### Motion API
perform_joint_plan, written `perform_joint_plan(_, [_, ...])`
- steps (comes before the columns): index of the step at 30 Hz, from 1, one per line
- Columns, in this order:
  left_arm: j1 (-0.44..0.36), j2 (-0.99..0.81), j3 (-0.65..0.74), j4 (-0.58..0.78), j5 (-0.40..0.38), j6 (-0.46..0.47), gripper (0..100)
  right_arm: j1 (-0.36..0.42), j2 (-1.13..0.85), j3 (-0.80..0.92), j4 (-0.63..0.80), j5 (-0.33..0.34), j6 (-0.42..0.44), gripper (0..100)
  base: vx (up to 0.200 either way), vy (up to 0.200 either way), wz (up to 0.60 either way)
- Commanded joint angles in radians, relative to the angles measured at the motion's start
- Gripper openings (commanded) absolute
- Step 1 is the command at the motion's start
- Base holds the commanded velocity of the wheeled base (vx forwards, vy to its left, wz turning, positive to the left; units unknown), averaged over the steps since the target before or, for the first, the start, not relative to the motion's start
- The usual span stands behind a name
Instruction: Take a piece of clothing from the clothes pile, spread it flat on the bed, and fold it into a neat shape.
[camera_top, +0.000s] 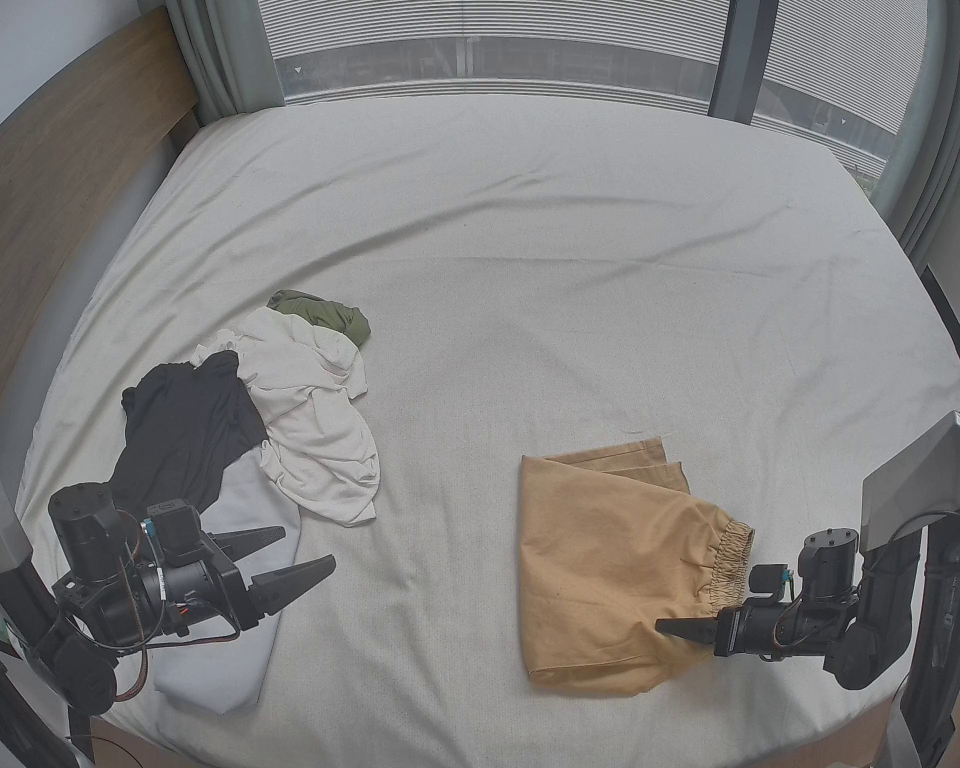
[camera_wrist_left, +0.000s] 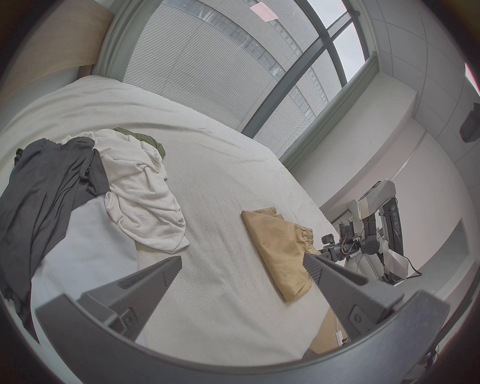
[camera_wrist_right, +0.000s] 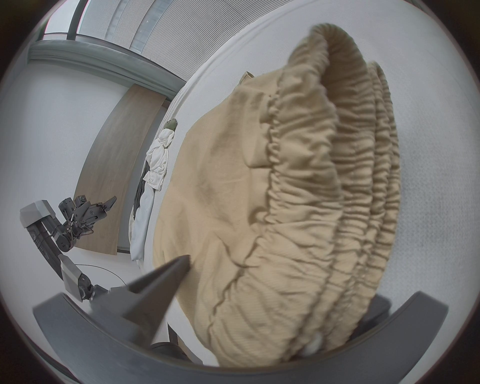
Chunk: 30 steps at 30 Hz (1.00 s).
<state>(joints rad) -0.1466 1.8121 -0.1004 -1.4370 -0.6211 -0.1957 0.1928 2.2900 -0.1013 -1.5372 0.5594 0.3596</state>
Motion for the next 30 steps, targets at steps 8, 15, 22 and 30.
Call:
perform_joint_plan(8, [-0.001, 0.001, 0.001, 0.000, 0.000, -0.001, 100, 0.004, -0.007, 0.000, -0.003, 0.002, -0.001, 0, 0.000, 0.000, 0.00])
perform_joint_plan(15, [0.001, -0.005, 0.001, -0.003, 0.000, -0.002, 100, 0.053, -0.138, 0.015, -0.003, 0.080, 0.016, 0, 0.000, 0.000, 0.00])
perform_joint_plan(22, [0.002, 0.001, 0.025, -0.103, 0.000, -0.008, 100, 0.088, -0.325, -0.009, -0.003, 0.096, 0.125, 0, 0.000, 0.000, 0.00])
perform_joint_plan(30, [0.002, 0.001, 0.027, -0.112, 0.000, -0.007, 100, 0.088, -0.405, -0.084, -0.003, 0.094, 0.176, 0, 0.000, 0.000, 0.00])
